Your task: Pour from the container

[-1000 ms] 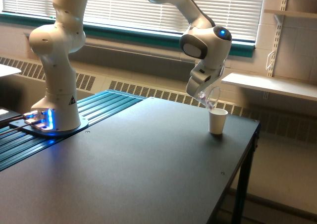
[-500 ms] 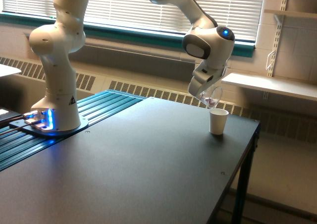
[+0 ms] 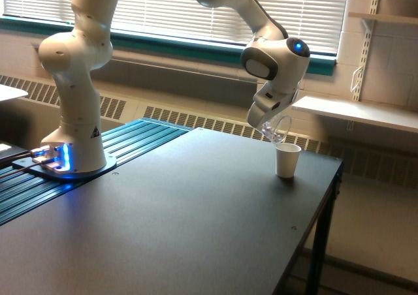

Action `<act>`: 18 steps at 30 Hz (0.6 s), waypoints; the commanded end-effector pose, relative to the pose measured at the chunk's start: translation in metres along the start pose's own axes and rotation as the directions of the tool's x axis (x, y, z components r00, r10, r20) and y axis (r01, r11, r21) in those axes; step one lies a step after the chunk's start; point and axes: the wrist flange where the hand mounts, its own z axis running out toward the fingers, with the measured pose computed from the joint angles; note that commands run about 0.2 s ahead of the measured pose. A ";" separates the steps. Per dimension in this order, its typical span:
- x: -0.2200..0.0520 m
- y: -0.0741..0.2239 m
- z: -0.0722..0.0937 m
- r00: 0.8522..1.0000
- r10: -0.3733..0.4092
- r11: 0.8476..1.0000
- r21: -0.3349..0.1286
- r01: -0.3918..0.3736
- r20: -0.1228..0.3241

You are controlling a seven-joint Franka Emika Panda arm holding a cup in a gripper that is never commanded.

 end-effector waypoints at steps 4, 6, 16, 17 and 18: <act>0.002 0.003 0.000 0.999 0.035 0.999 -0.008 -0.035 0.011; 0.002 0.003 0.000 0.999 0.033 0.999 -0.010 -0.032 0.009; 0.006 0.006 -0.008 0.999 0.050 0.999 -0.003 -0.050 0.010; 0.005 0.006 -0.009 0.999 0.051 0.999 -0.003 -0.051 0.009; 0.005 0.006 -0.009 0.999 0.053 0.999 -0.005 -0.053 0.010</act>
